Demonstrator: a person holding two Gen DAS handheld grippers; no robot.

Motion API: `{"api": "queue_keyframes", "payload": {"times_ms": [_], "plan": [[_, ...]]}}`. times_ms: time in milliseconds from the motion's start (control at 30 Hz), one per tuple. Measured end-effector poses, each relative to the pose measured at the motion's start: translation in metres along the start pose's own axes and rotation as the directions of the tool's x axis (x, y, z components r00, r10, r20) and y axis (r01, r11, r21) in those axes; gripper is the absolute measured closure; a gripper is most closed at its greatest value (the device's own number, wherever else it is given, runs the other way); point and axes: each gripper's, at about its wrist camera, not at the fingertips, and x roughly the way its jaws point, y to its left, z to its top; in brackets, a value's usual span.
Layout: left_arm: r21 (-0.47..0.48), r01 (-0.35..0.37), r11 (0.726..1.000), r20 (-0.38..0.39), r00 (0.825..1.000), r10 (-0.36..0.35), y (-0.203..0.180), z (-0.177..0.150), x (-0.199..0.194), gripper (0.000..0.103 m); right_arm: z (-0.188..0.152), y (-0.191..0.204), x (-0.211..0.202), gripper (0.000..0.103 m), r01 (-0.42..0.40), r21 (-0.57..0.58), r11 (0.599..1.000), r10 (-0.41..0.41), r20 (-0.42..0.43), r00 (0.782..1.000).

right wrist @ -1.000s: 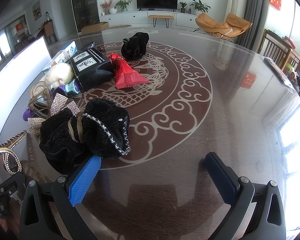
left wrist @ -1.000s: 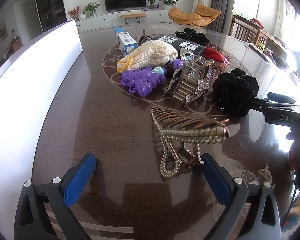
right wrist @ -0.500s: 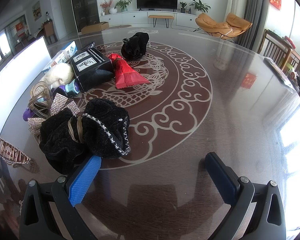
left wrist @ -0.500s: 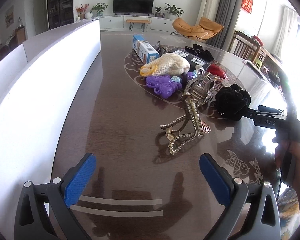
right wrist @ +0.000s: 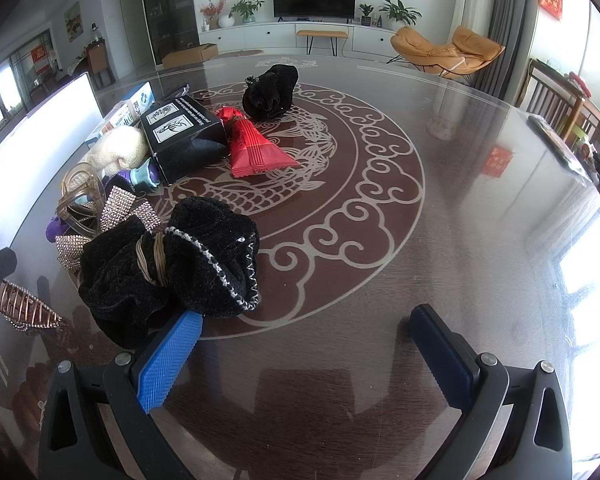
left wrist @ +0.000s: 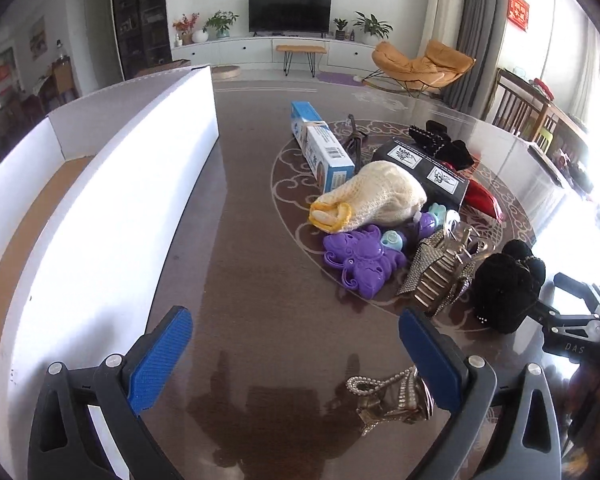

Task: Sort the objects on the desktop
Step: 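Grasp the pearl-and-gold hair claw clip with the left gripper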

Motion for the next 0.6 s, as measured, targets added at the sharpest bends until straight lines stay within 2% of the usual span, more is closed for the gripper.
{"api": "queue_keyframes", "payload": {"times_ms": [133,200,267,433,533,600], "plan": [[0.028,-0.027,0.999,-0.015,1.0,0.028,0.002,-0.005,0.005,0.0,0.0,0.0,0.0,0.0,0.0,0.0,1.0,0.0,0.0,1.0],[0.04,0.0,0.999,-0.006,1.0,0.001,-0.001,-0.01,0.002,0.0,0.0,0.0,0.0,0.0,0.0,0.0,1.0,0.0,0.0,1.0],[0.078,0.058,0.995,-0.009,0.998,-0.057,-0.006,-0.019,-0.001,0.0,0.0,0.0,0.0,0.0,0.0,0.0,1.0,0.0,0.0,1.0],[0.157,0.059,0.986,-0.011,0.998,-0.058,-0.013,-0.046,-0.015,0.0,0.0,0.0,0.0,0.0,0.0,0.0,1.0,0.0,0.0,1.0],[0.155,0.127,0.98,-0.005,0.992,-0.128,-0.011,-0.058,-0.027,0.0,0.0,0.0,0.0,0.0,0.0,0.001,1.0,0.0,0.0,1.0],[0.162,0.189,0.968,0.009,0.981,-0.193,-0.012,-0.062,-0.037,0.0,0.0,0.0,0.0,0.0,0.0,0.001,1.0,0.0,0.0,1.0]]}}
